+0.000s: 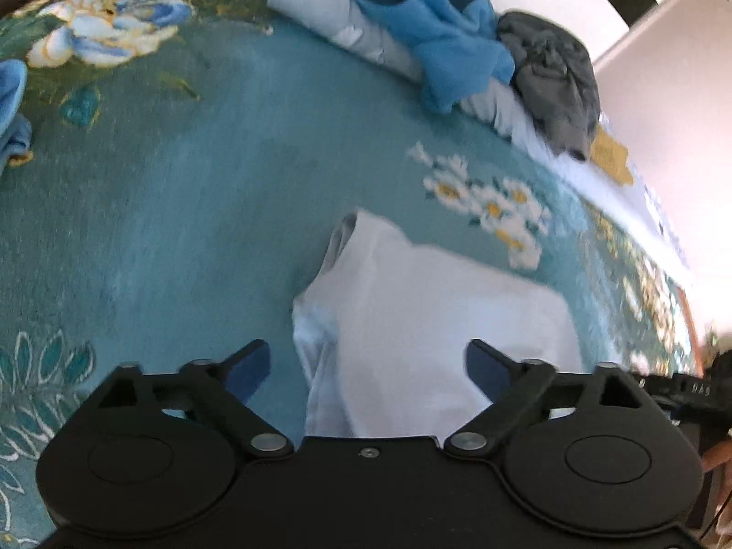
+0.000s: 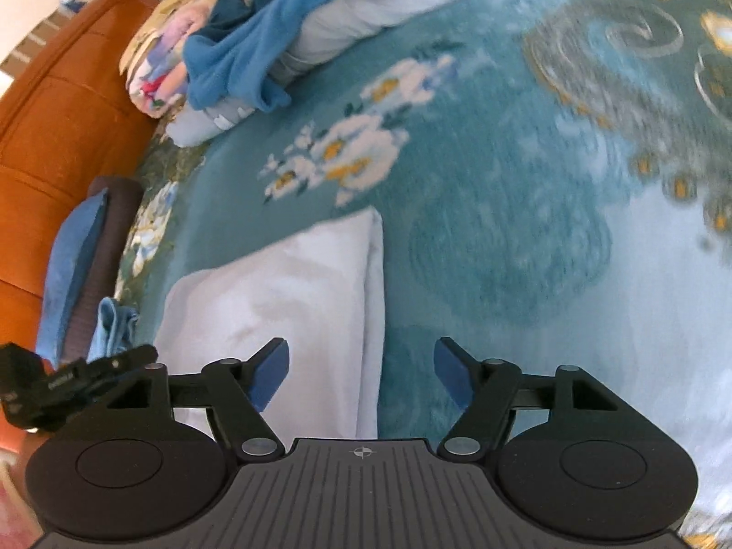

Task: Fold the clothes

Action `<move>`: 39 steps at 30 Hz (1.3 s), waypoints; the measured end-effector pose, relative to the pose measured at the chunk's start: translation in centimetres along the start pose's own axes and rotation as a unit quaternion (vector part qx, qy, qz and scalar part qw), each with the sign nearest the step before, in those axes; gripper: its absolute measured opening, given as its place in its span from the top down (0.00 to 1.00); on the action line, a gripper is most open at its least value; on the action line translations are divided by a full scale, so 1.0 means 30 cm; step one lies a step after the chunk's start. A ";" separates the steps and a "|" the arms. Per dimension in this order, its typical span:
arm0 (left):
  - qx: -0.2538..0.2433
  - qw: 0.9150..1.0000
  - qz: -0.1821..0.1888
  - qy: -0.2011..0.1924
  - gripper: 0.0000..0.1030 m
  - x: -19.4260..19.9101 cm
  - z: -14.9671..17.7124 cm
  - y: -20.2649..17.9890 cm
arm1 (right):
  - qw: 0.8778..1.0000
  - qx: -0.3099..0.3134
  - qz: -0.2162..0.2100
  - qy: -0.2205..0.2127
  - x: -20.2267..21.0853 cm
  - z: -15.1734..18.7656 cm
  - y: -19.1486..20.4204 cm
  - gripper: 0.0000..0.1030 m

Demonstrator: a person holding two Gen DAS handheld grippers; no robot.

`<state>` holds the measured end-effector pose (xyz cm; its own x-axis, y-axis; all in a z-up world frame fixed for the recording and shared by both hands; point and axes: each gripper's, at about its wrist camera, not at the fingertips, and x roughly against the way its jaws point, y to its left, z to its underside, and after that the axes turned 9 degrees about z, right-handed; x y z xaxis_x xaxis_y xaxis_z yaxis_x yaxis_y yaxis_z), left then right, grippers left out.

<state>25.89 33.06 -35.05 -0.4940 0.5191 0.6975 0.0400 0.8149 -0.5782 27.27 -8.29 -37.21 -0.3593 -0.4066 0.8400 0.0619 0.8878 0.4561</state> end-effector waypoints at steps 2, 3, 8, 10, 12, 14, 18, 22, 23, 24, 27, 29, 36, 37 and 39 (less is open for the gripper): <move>0.005 1.000 0.012 0.006 0.06 -0.008 0.012 0.016 | 1.000 -0.007 -0.005 0.007 -0.020 0.016 -0.007 0.33; 0.010 1.000 0.021 0.010 0.06 -0.013 0.016 0.025 | 1.000 -0.010 -0.008 0.011 -0.030 0.024 -0.011 0.32; 0.011 0.998 0.058 0.020 0.05 -0.043 0.018 0.042 | 0.999 -0.025 -0.033 0.010 -0.060 0.016 -0.020 0.32; 0.011 0.998 0.066 0.019 0.05 -0.049 0.017 0.046 | 0.999 -0.028 -0.041 0.013 -0.069 0.010 -0.022 0.32; 0.013 0.997 0.072 0.016 0.05 -0.054 0.017 0.047 | 0.998 -0.026 -0.047 0.014 -0.076 0.006 -0.018 0.32; 0.010 0.997 0.078 0.015 0.05 -0.060 0.018 0.043 | 0.998 -0.026 -0.057 0.017 -0.089 0.003 -0.012 0.34; 0.008 0.996 0.087 0.014 0.06 -0.075 0.020 0.034 | 0.996 -0.027 -0.075 0.028 -0.116 -0.008 -0.001 0.53; 0.011 0.996 0.089 0.007 0.16 -0.082 0.020 0.024 | 0.996 -0.022 -0.080 0.039 -0.143 -0.014 0.018 0.56; 0.013 0.996 0.088 0.006 0.17 -0.084 0.021 0.021 | 0.996 -0.020 -0.079 0.041 -0.147 -0.015 0.023 0.61; 0.015 0.996 0.089 0.004 0.19 -0.086 0.021 0.020 | 0.996 -0.018 -0.079 0.043 -0.151 -0.017 0.027 0.68; 0.020 0.996 0.085 0.000 0.37 -0.085 0.022 0.025 | 0.996 -0.015 -0.077 0.048 -0.158 -0.021 0.035 0.77; 0.023 0.997 0.073 -0.005 0.52 -0.081 0.025 0.032 | 0.995 -0.013 -0.082 0.049 -0.160 -0.024 0.040 0.84; 0.027 0.999 0.044 -0.015 0.85 -0.076 0.038 0.020 | 0.996 -0.001 -0.067 0.052 -0.161 -0.038 0.067 0.92; 0.023 0.999 0.038 -0.017 0.87 -0.080 0.041 0.006 | 0.996 0.002 -0.065 0.054 -0.160 -0.040 0.070 0.92; 0.009 0.999 0.023 -0.023 0.89 -0.081 0.048 -0.025 | 0.996 0.008 -0.063 0.057 -0.156 -0.045 0.074 0.92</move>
<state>25.82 30.81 -36.93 -0.5319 0.5435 0.6494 0.0487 0.7852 -0.6173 30.35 -4.69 -39.73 -0.2558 -0.5354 0.8049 0.0087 0.8314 0.5557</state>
